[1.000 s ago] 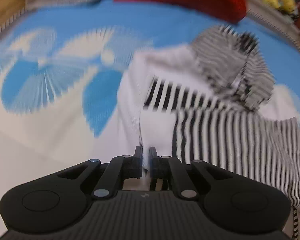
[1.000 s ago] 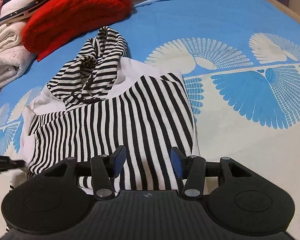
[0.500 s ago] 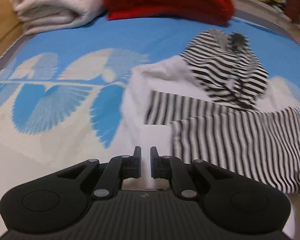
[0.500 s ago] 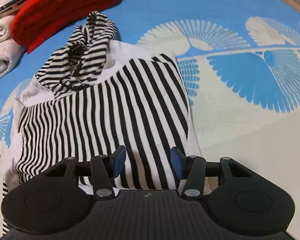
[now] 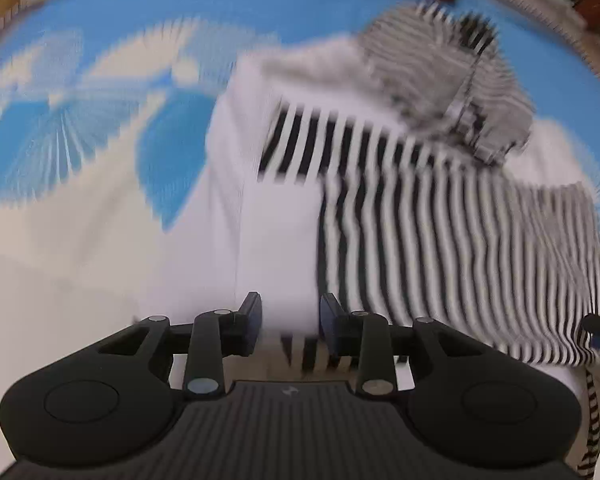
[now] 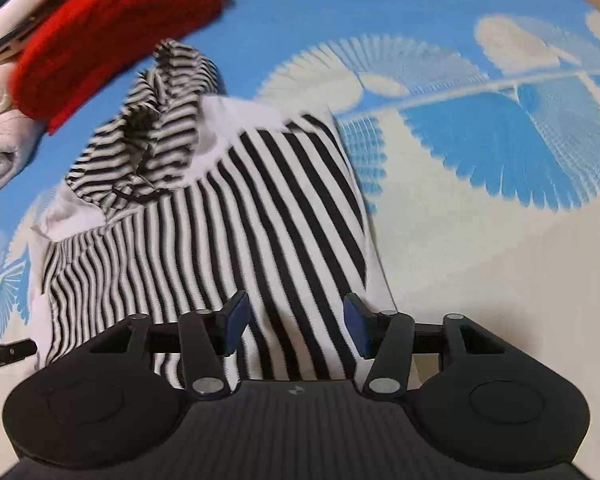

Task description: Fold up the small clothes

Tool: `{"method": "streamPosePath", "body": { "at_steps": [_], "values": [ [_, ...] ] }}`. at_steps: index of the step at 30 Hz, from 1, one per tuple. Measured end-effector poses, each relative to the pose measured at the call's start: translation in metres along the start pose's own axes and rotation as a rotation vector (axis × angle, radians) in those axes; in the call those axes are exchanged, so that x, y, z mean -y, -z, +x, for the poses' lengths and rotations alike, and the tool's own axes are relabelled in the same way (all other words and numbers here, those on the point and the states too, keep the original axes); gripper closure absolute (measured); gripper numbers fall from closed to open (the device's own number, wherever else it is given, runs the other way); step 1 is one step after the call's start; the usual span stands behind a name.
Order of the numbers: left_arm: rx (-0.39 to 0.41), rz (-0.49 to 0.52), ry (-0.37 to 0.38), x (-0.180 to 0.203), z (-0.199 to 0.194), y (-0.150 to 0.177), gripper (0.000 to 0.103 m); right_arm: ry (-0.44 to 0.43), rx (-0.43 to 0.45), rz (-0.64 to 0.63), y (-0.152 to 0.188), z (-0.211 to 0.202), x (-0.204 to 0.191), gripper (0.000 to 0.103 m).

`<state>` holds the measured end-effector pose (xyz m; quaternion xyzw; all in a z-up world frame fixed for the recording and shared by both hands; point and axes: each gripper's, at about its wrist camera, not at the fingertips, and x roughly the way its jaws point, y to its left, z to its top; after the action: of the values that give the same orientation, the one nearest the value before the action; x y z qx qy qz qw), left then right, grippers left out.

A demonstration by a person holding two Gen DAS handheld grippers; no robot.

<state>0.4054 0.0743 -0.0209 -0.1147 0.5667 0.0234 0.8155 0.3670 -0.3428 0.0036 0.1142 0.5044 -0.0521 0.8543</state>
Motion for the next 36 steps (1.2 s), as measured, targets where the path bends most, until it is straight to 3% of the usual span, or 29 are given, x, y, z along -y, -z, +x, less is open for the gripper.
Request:
{"method": "streamPosePath", "body": {
  "at_steps": [3, 8, 13, 21, 27, 31, 33, 36],
  "values": [
    [0.006, -0.003, 0.015, 0.0, -0.004, -0.002, 0.068, -0.004, -0.062, 0.109, 0.003, 0.012, 0.015, 0.05],
    [0.197, 0.05, -0.051, 0.008, -0.039, -0.009, 0.068, -0.015, 0.034, 0.006, -0.006, -0.018, -0.004, 0.049],
    [0.262, -0.008, -0.04, 0.005, -0.049, -0.01, 0.068, 0.061, 0.134, -0.142, -0.009, -0.037, -0.014, 0.049],
    [0.435, 0.043, -0.044, 0.022, -0.084, 0.0, 0.069, 0.132, 0.224, -0.216, -0.001, -0.069, -0.007, 0.049],
    [0.569, 0.135, -0.087, 0.034, -0.102, 0.014, 0.067, 0.183, 0.284, -0.229, 0.006, -0.095, 0.008, 0.049],
    [0.671, 0.232, -0.157, 0.039, -0.106, 0.023, 0.067, 0.221, 0.31, -0.238, 0.011, -0.103, 0.017, 0.049],
    [0.679, 0.255, -0.133, 0.038, -0.112, 0.022, 0.067, 0.218, 0.303, -0.216, 0.012, -0.105, 0.023, 0.049],
    [0.66, 0.172, -0.079, 0.03, -0.124, 0.009, 0.07, 0.214, 0.308, -0.212, 0.01, -0.108, 0.027, 0.049]
  ]
}}
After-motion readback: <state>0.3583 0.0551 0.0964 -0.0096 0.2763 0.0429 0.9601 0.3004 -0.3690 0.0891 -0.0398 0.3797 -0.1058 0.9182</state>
